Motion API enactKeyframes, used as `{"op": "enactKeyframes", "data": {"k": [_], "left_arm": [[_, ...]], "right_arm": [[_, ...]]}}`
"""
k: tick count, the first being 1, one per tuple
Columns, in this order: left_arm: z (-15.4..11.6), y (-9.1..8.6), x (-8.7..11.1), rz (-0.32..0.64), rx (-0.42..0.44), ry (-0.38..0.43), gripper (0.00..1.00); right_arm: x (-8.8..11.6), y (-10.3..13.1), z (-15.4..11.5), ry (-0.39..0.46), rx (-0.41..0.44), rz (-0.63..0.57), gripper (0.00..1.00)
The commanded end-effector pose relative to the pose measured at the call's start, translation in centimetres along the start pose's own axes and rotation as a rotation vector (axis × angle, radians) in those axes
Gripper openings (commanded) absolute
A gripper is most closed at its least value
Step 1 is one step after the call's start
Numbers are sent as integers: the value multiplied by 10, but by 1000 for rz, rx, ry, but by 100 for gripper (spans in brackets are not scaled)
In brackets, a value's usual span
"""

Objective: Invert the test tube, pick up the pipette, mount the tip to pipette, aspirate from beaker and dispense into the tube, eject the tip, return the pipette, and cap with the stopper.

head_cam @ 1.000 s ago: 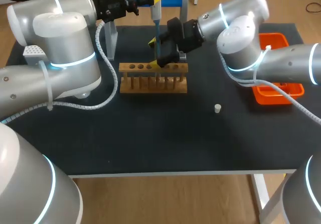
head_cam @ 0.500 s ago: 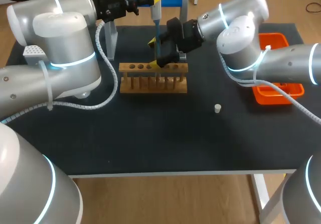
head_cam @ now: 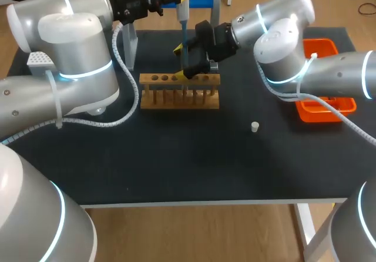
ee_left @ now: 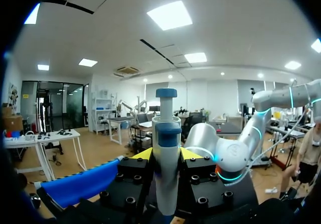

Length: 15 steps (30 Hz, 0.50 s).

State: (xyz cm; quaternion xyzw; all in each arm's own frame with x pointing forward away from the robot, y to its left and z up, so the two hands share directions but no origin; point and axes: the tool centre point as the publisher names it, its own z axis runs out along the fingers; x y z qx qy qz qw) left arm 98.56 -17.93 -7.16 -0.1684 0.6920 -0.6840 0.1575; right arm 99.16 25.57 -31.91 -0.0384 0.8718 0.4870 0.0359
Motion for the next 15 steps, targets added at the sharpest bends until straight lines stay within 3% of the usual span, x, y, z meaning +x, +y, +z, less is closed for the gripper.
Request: {"op": "enactKeyframes", "data": {"k": [1,15], "left_arm": [[1,-4,2,5,-7,-3,0],[4,-12,7,27,-38,2,0]], "right_arm": [[-1,0,0,3,3,0,100],[-1,0,0,3,3,0,100]]}}
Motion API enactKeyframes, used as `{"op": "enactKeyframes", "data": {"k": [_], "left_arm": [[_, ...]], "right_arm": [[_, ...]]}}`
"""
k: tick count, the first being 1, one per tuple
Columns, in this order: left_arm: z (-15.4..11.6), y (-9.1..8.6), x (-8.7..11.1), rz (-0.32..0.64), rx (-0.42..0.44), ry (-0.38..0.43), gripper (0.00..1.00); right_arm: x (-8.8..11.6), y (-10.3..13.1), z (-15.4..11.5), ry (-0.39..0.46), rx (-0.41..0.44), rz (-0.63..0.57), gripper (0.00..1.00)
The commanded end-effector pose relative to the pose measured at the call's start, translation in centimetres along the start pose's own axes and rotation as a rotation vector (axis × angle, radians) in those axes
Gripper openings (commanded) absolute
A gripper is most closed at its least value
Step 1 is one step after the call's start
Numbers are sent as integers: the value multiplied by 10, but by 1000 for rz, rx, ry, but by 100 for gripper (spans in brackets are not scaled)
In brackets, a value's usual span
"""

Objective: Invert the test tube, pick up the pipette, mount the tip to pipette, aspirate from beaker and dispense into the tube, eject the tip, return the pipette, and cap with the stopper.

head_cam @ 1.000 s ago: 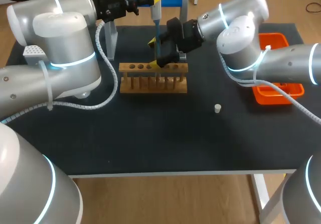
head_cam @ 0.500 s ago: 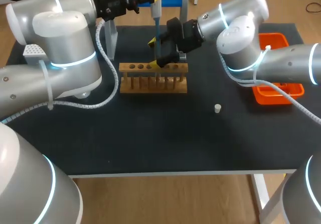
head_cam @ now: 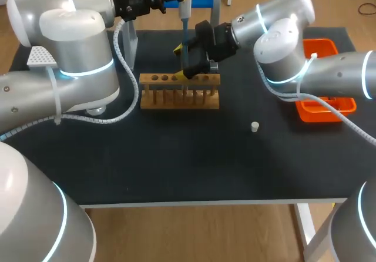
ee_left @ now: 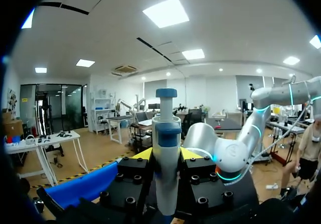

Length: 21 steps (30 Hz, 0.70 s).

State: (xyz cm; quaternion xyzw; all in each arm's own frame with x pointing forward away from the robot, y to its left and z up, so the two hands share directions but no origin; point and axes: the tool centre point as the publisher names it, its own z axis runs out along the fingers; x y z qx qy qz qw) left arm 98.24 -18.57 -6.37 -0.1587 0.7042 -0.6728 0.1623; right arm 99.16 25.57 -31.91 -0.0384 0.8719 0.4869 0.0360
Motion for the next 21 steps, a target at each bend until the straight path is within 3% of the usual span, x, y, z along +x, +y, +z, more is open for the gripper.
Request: {"op": "enactKeyframes", "data": {"k": [1,21], "left_arm": [[0,-5,2,0,-11,-6,0],[0,-24,7,28,-17,-25,0]], "right_arm": [[-1,0,0,3,3,0,100],[-1,0,0,3,3,0,100]]}}
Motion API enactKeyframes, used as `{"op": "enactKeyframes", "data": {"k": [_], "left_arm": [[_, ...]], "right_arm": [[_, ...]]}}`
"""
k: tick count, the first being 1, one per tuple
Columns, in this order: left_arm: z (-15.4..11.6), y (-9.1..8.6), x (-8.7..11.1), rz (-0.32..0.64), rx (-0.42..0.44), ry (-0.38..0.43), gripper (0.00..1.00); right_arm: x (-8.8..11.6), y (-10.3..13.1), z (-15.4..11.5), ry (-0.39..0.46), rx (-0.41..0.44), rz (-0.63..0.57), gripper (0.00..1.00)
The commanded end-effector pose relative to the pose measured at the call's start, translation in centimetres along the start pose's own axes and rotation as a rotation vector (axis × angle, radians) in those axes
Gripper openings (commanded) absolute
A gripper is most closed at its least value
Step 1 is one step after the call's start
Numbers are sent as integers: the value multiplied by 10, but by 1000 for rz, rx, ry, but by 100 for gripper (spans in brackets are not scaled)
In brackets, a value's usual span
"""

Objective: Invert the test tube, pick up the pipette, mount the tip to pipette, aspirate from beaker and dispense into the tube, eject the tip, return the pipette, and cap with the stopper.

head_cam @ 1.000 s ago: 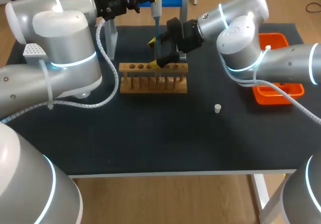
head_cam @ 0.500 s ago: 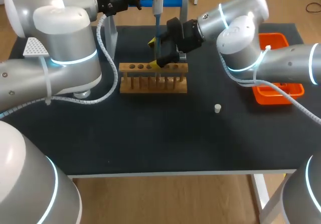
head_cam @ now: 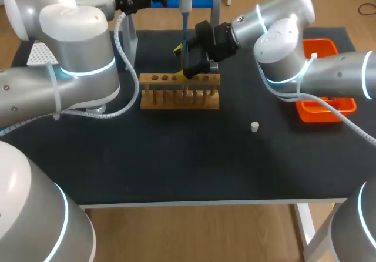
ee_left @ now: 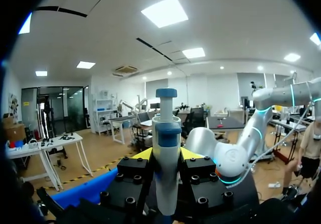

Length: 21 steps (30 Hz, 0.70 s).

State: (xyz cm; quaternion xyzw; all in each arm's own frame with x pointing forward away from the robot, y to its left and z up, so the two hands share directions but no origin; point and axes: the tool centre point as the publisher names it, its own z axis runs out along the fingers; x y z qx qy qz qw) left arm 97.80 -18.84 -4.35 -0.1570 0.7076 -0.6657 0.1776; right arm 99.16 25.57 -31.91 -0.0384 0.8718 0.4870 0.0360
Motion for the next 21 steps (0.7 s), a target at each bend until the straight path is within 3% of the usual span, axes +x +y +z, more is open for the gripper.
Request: {"op": "enactKeyframes", "data": {"k": [1,21], "left_arm": [[0,-5,2,3,-8,-5,0],[-6,-31,13,56,-2,-36,0]], "right_arm": [[-1,0,0,3,3,0,100],[-1,0,0,3,3,0,100]]}}
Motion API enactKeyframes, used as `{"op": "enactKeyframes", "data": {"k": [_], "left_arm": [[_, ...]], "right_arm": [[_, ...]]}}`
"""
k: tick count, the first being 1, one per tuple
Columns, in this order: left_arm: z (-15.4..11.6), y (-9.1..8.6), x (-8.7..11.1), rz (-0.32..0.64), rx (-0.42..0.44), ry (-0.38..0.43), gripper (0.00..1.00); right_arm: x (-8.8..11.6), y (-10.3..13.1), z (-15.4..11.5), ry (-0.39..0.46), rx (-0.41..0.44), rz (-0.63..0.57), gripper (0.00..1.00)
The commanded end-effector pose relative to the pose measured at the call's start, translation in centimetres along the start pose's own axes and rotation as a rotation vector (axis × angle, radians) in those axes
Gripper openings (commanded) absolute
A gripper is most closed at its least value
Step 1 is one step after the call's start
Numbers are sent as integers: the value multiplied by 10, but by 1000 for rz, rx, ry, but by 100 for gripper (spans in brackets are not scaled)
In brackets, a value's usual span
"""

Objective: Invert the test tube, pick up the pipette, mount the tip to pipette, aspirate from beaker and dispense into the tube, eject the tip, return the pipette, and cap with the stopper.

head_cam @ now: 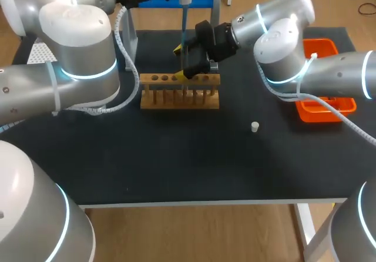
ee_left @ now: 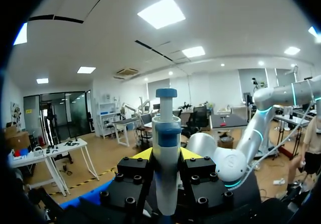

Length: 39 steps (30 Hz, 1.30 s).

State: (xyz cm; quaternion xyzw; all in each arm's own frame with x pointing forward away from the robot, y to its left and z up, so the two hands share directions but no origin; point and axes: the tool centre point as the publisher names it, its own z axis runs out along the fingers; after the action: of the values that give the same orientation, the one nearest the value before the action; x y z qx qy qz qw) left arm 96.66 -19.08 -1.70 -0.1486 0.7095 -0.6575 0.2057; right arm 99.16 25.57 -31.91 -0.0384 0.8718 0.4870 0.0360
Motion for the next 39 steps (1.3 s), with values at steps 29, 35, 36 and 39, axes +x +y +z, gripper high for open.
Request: {"op": "enactKeyframes", "data": {"k": [29,35,36,39], "left_arm": [[-97,18,38,-50,-9,-156,0],[-112,34,64,-83,-9,-161,0],[-113,36,67,-86,-12,-159,0],[-115,44,76,-103,-8,-155,0]], "right_arm": [[-1,0,0,3,3,0,100],[-1,0,0,3,3,0,100],[-1,0,0,3,3,0,100],[-1,0,0,3,3,0,100]]}}
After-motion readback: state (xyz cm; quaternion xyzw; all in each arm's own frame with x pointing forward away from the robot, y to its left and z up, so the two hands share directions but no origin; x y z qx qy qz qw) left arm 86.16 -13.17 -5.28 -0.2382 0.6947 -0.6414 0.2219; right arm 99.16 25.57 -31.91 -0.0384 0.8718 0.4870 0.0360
